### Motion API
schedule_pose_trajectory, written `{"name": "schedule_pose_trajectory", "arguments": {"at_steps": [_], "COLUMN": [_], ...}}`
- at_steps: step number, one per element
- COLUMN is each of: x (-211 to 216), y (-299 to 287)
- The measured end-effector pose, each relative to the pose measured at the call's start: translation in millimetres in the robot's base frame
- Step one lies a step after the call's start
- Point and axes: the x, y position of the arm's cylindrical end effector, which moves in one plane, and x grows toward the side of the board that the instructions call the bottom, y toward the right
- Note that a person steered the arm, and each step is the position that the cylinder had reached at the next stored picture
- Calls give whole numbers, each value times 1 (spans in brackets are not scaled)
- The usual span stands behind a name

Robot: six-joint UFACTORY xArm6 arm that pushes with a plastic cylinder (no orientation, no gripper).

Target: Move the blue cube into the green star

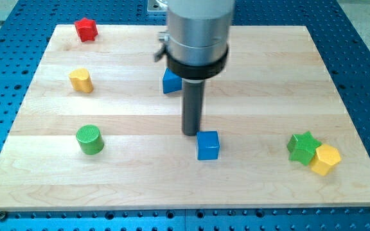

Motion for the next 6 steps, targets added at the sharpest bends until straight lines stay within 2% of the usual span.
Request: {"name": "schedule_pose_trajectory", "arguments": {"at_steps": [1,2,4,5,6], "x": [38,51,52,52,76], "y": [2,80,125,128,65]}}
